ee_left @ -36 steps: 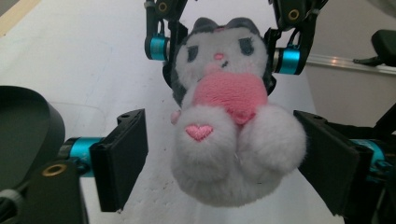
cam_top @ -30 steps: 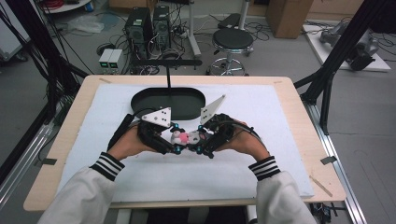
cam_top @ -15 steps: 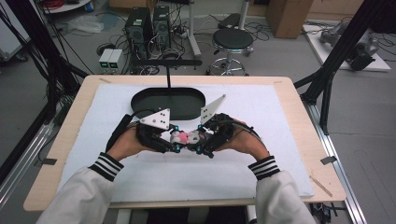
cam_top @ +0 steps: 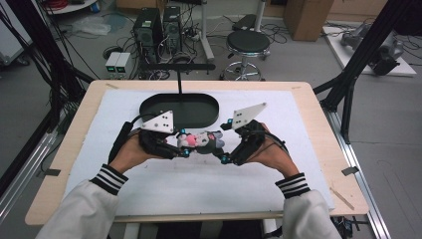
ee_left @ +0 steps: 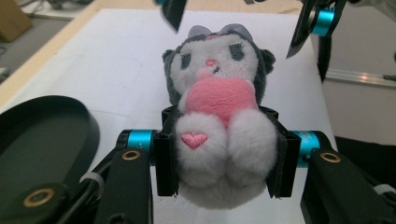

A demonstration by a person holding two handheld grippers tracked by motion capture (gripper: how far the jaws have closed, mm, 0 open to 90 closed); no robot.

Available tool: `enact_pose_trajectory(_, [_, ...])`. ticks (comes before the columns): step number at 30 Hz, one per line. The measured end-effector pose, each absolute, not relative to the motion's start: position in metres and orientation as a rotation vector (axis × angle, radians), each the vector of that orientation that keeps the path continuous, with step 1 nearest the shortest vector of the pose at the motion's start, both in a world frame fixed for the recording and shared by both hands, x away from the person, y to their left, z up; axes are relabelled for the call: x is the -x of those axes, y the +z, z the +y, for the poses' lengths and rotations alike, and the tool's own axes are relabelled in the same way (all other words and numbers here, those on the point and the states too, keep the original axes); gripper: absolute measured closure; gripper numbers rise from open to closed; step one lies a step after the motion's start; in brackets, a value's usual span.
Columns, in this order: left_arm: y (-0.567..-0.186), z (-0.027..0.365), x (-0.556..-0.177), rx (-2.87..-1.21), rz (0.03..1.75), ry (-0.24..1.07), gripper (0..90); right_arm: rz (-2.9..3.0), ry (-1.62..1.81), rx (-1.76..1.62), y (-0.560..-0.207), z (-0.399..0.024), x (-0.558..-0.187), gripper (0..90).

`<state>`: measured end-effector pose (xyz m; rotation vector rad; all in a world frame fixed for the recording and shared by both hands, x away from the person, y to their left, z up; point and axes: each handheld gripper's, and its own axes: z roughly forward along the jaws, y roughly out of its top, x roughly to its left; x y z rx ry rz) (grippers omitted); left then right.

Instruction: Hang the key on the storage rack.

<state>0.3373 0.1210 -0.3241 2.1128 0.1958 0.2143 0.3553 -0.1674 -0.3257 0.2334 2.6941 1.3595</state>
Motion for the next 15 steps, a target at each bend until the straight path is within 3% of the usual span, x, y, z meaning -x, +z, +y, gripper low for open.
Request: enact_pose_trajectory(15, [-0.318, 0.168, -0.336, -1.877, 0.494, 0.467, 55.2, 2.309, 1.5, -0.589, -0.346, -0.252, -0.325, 0.4])
